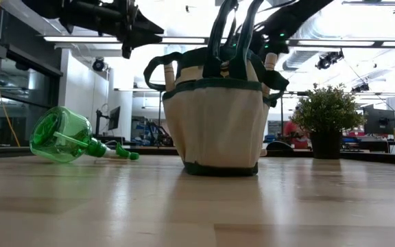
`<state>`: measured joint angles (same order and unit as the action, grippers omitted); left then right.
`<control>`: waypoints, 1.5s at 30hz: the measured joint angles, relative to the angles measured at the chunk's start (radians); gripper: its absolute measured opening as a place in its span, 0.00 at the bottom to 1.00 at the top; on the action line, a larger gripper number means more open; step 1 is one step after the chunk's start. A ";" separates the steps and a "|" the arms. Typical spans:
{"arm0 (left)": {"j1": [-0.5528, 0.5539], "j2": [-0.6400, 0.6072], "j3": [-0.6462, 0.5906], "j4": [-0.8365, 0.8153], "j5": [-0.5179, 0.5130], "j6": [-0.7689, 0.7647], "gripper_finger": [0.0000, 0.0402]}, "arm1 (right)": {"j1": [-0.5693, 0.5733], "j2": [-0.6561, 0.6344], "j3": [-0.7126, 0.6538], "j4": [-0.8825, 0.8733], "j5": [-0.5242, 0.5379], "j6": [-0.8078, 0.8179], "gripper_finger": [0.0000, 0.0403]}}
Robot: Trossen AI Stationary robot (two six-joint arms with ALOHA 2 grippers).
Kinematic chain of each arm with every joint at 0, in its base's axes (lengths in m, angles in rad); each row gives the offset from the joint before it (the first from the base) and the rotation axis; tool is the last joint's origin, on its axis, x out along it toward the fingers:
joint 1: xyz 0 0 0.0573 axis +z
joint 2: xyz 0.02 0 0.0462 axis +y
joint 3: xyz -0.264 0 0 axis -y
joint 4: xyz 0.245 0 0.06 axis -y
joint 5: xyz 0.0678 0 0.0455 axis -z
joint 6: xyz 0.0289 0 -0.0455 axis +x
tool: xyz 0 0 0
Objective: Pick & Place Garden tools in Gardening bag
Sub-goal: Put the brown trowel into the white gardening bag
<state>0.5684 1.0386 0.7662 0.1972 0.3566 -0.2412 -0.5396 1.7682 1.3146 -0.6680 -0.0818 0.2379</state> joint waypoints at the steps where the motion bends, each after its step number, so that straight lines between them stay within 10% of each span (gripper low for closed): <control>1: 0.008 0.000 0.000 -0.004 0.007 0.000 0.29 | 0.000 0.020 0.027 -0.025 -0.002 0.000 0.45; 18: 0.061 0.000 0.000 -0.044 0.107 0.002 0.29 | 0.000 0.235 0.201 -0.256 -0.085 -0.004 0.46; 30: 0.060 0.000 0.000 -0.072 0.108 0.008 0.29 | 0.013 0.258 0.201 -0.219 -0.051 -0.109 0.67; 45: 0.060 0.000 0.000 -0.088 0.130 0.011 0.29 | 0.018 0.321 0.200 -0.346 -0.039 -0.156 0.63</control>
<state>0.6287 1.0389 0.7658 0.1088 0.4863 -0.2297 -0.5213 2.0892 1.5150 -1.0144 -0.1210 0.0815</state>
